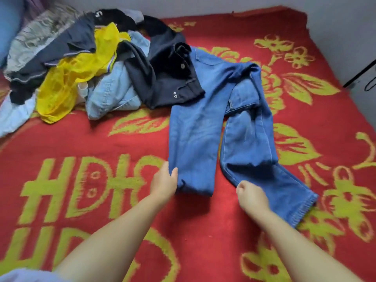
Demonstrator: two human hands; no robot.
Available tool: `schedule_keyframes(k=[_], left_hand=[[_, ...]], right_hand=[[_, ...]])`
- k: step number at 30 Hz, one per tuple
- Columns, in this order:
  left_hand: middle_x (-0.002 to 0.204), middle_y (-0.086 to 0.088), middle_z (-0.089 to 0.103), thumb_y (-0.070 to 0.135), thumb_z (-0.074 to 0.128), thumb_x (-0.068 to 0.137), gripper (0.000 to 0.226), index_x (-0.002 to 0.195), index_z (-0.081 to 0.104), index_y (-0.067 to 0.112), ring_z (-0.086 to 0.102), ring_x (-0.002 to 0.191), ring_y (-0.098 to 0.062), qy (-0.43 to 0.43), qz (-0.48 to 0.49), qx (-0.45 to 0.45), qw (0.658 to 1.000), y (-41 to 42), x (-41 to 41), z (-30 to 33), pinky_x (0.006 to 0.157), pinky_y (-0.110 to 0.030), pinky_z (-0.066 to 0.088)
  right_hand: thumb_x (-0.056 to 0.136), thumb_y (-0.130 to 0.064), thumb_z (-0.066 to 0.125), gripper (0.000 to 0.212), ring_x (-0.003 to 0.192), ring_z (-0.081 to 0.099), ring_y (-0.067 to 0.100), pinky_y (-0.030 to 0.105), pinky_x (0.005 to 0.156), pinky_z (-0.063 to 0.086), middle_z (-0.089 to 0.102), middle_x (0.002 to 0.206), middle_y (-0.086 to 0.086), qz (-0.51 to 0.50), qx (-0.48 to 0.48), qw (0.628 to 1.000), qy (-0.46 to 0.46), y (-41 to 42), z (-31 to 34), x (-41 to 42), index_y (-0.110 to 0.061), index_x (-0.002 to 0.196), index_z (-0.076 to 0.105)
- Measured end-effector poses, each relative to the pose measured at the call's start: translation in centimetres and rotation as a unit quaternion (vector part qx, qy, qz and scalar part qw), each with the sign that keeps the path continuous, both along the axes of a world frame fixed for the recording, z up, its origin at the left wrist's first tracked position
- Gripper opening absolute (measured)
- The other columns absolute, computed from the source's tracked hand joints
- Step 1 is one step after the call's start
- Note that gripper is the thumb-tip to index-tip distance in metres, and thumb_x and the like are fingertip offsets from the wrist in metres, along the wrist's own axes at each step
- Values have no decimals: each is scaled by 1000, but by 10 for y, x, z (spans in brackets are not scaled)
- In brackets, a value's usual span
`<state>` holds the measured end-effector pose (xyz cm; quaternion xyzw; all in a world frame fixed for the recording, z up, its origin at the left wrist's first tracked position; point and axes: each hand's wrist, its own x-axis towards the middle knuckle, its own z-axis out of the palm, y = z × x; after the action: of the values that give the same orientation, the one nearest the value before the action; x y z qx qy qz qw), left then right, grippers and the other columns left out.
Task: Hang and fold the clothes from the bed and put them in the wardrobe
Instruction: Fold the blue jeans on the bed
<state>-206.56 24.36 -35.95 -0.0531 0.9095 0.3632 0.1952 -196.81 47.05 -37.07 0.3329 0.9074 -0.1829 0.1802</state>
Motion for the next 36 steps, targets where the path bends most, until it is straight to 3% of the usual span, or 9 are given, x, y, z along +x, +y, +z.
schedule_keyframes(k=[4,11,15,19,25,28,31,34,36], left_hand=[[119,-12,64,23,49,98,32,126,53,8,57,113,-32,21,-58,9,998,-35,57,37,85,-32,40],[73,-3,59,32,50,93,20,75,41,30,53,74,-23,64,-213,87,971,-97,155,139,63,-34,32],[71,0,55,41,42,90,34,74,50,13,51,72,-18,7,-290,104,951,-123,188,177,71,-36,39],[89,-7,64,38,35,102,46,86,65,7,57,89,-18,-100,55,272,956,-125,160,210,74,-25,43],[104,-16,69,60,31,96,65,113,62,5,63,100,-28,-312,185,560,745,-89,97,246,85,-38,49],[62,-5,67,21,49,98,23,81,59,9,64,56,-18,-225,208,441,844,-73,86,270,54,-26,50],[75,-10,62,5,52,89,11,83,61,2,60,73,-24,-104,148,318,931,-72,92,278,61,-28,48],[88,-13,64,3,52,85,16,95,62,-3,57,86,-18,37,-56,260,963,-82,123,300,76,-34,47],[86,-8,65,0,52,87,11,90,62,3,55,83,-5,99,-208,232,945,-87,151,317,71,-31,43]], right_hand=[[98,-22,46,20,98,64,32,39,84,49,68,109,18,-110,-202,972,52,-59,24,22,-11,107,59],[98,-31,52,39,98,65,26,36,86,51,66,113,14,-315,-566,739,186,-114,124,-9,1,120,59],[91,-8,57,25,71,66,19,29,70,54,69,83,7,-205,-533,808,145,-144,198,-4,3,112,64],[91,-10,58,14,78,69,19,30,76,56,73,87,9,-85,-569,810,117,-153,271,31,-6,100,67],[90,-2,58,17,89,67,10,21,79,53,72,97,1,123,-594,794,-44,-158,334,122,-4,105,66],[89,-22,61,26,94,62,10,27,86,51,68,102,-2,310,-364,868,-137,-166,329,158,-6,109,66],[89,-39,56,32,69,55,15,24,58,42,60,81,1,373,-170,881,-236,-141,327,158,-8,95,63],[94,-34,52,20,61,54,5,20,57,41,57,81,0,96,-311,942,-78,-114,338,127,-19,81,55],[96,-42,50,20,90,59,10,30,78,47,58,105,2,-112,-423,894,93,-110,351,96,-23,99,55]])
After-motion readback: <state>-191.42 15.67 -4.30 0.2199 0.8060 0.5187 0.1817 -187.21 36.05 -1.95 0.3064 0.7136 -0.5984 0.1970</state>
